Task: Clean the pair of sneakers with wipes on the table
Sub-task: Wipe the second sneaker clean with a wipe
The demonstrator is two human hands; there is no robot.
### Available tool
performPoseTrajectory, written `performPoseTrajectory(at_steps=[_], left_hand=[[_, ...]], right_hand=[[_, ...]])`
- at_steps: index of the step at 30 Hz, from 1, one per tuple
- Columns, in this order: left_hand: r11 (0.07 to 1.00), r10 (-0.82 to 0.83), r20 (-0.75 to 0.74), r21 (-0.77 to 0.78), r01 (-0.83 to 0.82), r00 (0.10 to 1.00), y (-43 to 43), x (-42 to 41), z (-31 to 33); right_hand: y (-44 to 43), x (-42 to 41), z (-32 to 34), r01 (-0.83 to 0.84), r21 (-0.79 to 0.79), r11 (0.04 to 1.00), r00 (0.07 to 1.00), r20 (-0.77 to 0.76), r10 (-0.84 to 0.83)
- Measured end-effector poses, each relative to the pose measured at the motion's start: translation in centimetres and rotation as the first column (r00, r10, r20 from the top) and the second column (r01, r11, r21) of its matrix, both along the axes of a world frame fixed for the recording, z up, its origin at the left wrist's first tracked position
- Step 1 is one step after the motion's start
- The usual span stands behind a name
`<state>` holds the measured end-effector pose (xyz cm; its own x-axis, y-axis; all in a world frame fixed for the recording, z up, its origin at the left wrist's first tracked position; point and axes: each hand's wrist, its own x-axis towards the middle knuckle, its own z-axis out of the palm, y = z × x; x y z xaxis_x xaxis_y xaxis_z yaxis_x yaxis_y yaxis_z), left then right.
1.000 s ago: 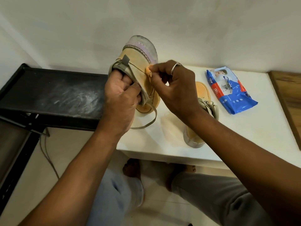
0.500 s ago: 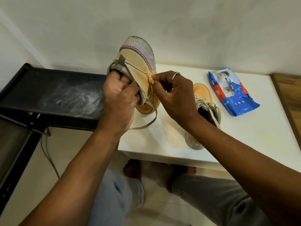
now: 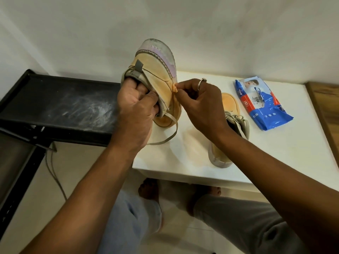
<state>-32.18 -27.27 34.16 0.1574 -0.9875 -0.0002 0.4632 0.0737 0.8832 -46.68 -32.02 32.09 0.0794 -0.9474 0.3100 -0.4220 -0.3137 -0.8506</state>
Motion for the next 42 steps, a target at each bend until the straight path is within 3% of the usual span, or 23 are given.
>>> performPoseTrajectory(at_steps=[4, 10, 13, 19, 27, 34, 38, 42], left_hand=[[1.000, -0.001, 0.017, -0.007, 0.001, 1.000, 0.0, 0.1, -0.2], [1.000, 0.014, 0.002, 0.014, -0.014, 1.000, 0.0, 0.1, -0.3], [1.000, 0.019, 0.008, 0.011, -0.019, 1.000, 0.0, 0.3, -0.3], [1.000, 0.005, 0.077, -0.004, -0.005, 0.997, 0.0, 0.3, -0.7], [1.000, 0.028, 0.032, 0.012, -0.028, 0.999, 0.0, 0.7, -0.3], [1.000, 0.012, 0.100, 0.000, -0.012, 0.995, 0.0, 0.4, -0.5], [1.000, 0.006, 0.145, -0.006, -0.006, 0.989, 0.3, 0.4, -0.6], [0.999, 0.030, 0.083, 0.014, -0.031, 0.996, 0.0, 0.5, -0.6]], right_hand=[[0.5, 1.3, 1.4, -0.061, -0.122, 0.991, 0.995, 0.069, 0.070], [0.8, 0.8, -0.1, -0.022, 0.011, 1.000, 0.991, 0.135, 0.021], [0.8, 1.2, 0.4, -0.018, 0.012, 1.000, 0.993, 0.116, 0.016], [1.9, 2.6, 1.5, -0.086, -0.149, 0.985, 0.993, 0.065, 0.096], [2.1, 1.6, 0.3, -0.132, -0.153, 0.979, 0.991, -0.035, 0.128], [1.0, 2.1, 1.7, -0.097, -0.291, 0.952, 0.994, -0.073, 0.079], [1.3, 1.4, 1.1, -0.211, -0.266, 0.940, 0.976, -0.115, 0.187], [0.5, -0.1, 0.5, -0.189, -0.154, 0.970, 0.972, -0.170, 0.163]])
